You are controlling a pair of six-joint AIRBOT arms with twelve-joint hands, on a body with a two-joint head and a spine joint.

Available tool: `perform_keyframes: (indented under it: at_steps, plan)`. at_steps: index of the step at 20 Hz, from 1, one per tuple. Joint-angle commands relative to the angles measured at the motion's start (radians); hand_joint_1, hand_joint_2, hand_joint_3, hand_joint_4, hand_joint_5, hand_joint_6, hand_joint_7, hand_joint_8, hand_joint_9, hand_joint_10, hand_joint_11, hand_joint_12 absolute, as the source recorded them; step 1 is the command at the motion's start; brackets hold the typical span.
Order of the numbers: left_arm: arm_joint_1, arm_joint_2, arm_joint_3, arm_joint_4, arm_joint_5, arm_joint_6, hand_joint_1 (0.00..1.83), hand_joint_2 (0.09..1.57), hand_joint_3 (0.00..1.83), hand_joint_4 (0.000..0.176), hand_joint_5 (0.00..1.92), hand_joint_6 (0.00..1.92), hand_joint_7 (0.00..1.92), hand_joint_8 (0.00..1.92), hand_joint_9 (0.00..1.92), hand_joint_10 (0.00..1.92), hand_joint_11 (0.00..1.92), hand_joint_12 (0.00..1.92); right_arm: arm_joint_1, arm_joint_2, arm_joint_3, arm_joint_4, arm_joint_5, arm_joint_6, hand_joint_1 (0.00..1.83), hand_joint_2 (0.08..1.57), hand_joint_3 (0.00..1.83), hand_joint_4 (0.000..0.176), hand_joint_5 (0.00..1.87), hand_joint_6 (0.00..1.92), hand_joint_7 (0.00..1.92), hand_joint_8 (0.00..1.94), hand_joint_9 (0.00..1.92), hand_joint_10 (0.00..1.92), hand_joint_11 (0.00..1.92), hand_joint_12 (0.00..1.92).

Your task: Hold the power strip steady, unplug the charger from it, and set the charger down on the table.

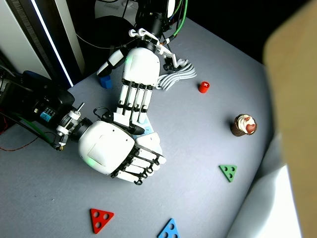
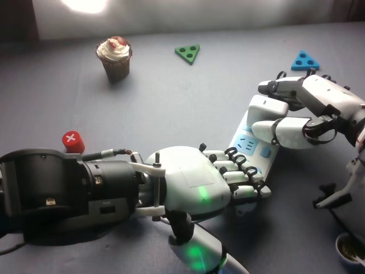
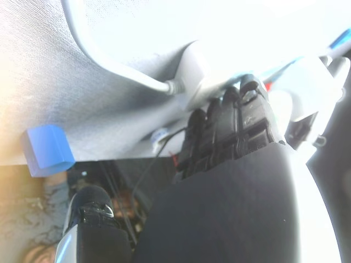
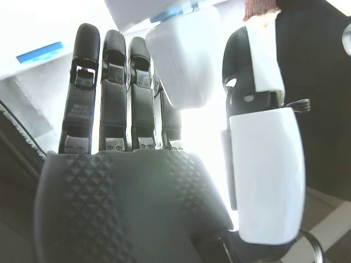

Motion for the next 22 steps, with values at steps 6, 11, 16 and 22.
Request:
perform_keyframes:
  at_steps: [6, 11, 16, 22]
  plan:
    - [-0.002, 0.004, 0.002, -0.005, -0.033, -0.001, 0.00, 0.96, 0.00, 0.000, 0.05, 0.00, 0.05, 0.00, 0.04, 0.00, 0.04, 0.01, 0.010, 0.006, 0.020, -0.044, 0.087, 0.017, 0.93, 1.06, 0.00, 0.000, 0.49, 0.01, 0.53, 0.01, 0.52, 0.01, 0.29, 0.68]
    - [-0.003, 0.006, 0.001, -0.005, -0.028, -0.002, 0.00, 0.96, 0.00, 0.000, 0.04, 0.01, 0.04, 0.01, 0.03, 0.01, 0.04, 0.01, 0.010, 0.006, 0.020, -0.038, 0.086, 0.017, 0.90, 1.07, 0.00, 0.000, 0.48, 0.00, 0.52, 0.00, 0.51, 0.00, 0.27, 0.67]
    - [-0.002, 0.003, 0.001, -0.005, -0.020, -0.001, 0.00, 0.96, 0.00, 0.000, 0.06, 0.01, 0.06, 0.01, 0.05, 0.01, 0.05, 0.02, 0.010, 0.006, 0.018, -0.035, 0.085, 0.019, 1.03, 1.03, 0.00, 0.000, 0.63, 0.01, 0.71, 0.01, 0.76, 0.04, 0.45, 0.84]
    - [-0.003, 0.004, 0.002, -0.005, -0.019, -0.001, 0.00, 0.96, 0.00, 0.000, 0.06, 0.00, 0.06, 0.00, 0.04, 0.00, 0.05, 0.02, 0.010, 0.006, 0.020, -0.032, 0.085, 0.020, 1.38, 1.11, 0.00, 0.000, 0.85, 0.92, 1.06, 0.91, 0.99, 1.17, 0.75, 1.26]
